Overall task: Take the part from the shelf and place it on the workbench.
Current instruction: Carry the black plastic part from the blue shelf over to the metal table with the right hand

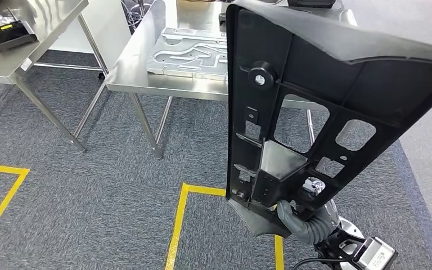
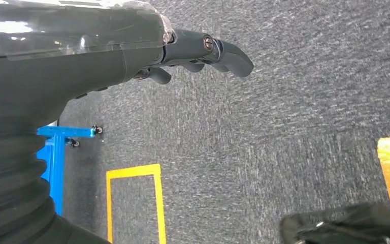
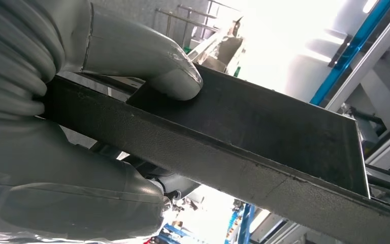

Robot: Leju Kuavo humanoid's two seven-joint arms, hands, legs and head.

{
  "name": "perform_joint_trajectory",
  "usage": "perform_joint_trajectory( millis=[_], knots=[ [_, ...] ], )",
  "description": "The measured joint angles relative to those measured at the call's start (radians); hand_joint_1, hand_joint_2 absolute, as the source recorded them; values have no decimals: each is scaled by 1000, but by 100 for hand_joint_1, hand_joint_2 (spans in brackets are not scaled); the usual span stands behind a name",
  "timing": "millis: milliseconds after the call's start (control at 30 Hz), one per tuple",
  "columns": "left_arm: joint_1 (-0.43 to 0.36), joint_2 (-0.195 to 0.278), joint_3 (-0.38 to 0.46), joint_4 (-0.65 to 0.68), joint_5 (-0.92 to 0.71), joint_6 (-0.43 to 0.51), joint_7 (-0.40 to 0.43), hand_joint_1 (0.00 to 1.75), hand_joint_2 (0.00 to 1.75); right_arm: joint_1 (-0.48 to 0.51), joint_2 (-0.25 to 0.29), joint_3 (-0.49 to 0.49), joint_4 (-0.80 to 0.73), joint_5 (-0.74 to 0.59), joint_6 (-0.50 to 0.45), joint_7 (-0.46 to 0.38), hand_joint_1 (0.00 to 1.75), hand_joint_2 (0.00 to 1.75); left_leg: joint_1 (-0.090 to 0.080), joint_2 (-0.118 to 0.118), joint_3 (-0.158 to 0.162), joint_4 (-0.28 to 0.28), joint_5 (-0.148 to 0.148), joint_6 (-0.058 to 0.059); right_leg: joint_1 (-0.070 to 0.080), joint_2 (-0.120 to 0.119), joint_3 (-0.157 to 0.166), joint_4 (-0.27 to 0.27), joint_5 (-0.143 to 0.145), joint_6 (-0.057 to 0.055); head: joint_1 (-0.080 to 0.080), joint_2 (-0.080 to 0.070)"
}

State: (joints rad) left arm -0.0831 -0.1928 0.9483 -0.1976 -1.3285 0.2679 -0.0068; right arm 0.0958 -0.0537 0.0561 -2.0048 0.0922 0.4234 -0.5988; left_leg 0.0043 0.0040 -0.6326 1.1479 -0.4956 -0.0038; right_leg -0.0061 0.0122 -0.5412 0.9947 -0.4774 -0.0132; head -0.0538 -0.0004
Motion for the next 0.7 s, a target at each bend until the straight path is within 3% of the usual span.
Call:
perform_joint_trajectory(
  millis=[67, 167, 233, 267, 333, 367, 400, 433, 467, 533, 567, 600, 700],
  knots=[
    [0, 1, 0, 0, 0, 0, 0, 0, 175, 0, 0, 0, 0, -1, -1, -1, 175, 175, -4, -6, 52, -115, 43, 11, 4, 4, 4, 2, -5, 6, 0, 0],
    [-2, 0, 0, 0, -1, 0, 0, 0, 175, 1, -1, 0, 0, -1, -1, -1, 175, 175, -7, -8, 63, -140, 43, 21, 5, 6, 3, 1, -9, 21, 0, 0],
    [-1, -1, 0, 0, -1, -1, 1, 0, 175, 2, -4, 0, 0, -1, -1, -2, 175, 175, -2, -5, 70, -152, 47, 32, 4, 4, -3, 23, -27, 32, 0, 0],
    [-2, -2, 0, 0, -1, -1, 1, 0, 175, 2, -5, 0, -1, -1, -1, -2, 175, 175, 1, -4, 74, -158, 48, 36, 4, 2, -20, 62, -50, 37, 0, 0],
    [-2, -2, 0, 0, -1, -1, 0, 0, 175, 3, -8, 0, 0, -2, -1, -3, 175, 175, 2, -2, 77, -160, 47, 42, -2, -1, -90, 196, -111, 45, 0, 0],
    [-1, -2, 0, 0, -1, -1, 0, 0, 175, 4, -8, 0, 1, -2, -1, -3, 175, 175, 2, -2, 77, -160, 46, 42, -5, -2, -126, 259, -130, 48, 0, 0],
    [0, -2, 0, 0, -1, -1, 0, 0, 175, 6, -9, 0, 3, -2, -1, -3, 175, 175, 2, -2, 78, -159, 44, 41, -8, -3, -149, 292, -131, 51, 0, 0],
    [0, -2, 0, 0, -1, -1, 0, 0, 175, 6, -10, 0, 4, -2, -2, -3, 175, 175, 2, -2, 81, -159, 41, 40, -10, -5, -152, 285, -110, 53, 0, 0],
    [0, -2, 0, 0, -1, -1, -1, 0, 175, 7, -11, 0, 5, -1, -3, -3, 175, 175, 3, -2, 85, -158, 38, 38, -12, -8, -132, 235, -73, 54, 0, 0],
    [0, -2, 0, 0, -1, 0, -4, 0, 175, 7, -13, 0, 5, -1, -5, -4, 175, 175, 1, -2, 94, -155, 30, 30, -14, -15, -67, 90, 0, 52, 0, 0],
    [0, -2, 0, 0, -1, 1, -5, 0, 175, 7, -14, 0, 6, -1, -7, -5, 175, 175, 0, -2, 96, -153, 26, 25, -12, -17, -44, 39, 18, 48, 0, 0],
    [-1, -2, 0, 0, -1, 2, -6, 0, 175, 8, -14, 0, 6, -1, -9, -6, 175, 175, -2, -3, 97, -152, 22, 19, -10, -18, -33, 14, 22, 43, 0, 0],
    [-1, -1, 0, 0, -1, 3, -6, 0, 175, 13, -16, 0, 6, -1, -15, -11, 175, 175, -1, -1, 100, -150, 14, 0, -8, -11, -31, 8, 17, 23, 0, 0]
  ],
)
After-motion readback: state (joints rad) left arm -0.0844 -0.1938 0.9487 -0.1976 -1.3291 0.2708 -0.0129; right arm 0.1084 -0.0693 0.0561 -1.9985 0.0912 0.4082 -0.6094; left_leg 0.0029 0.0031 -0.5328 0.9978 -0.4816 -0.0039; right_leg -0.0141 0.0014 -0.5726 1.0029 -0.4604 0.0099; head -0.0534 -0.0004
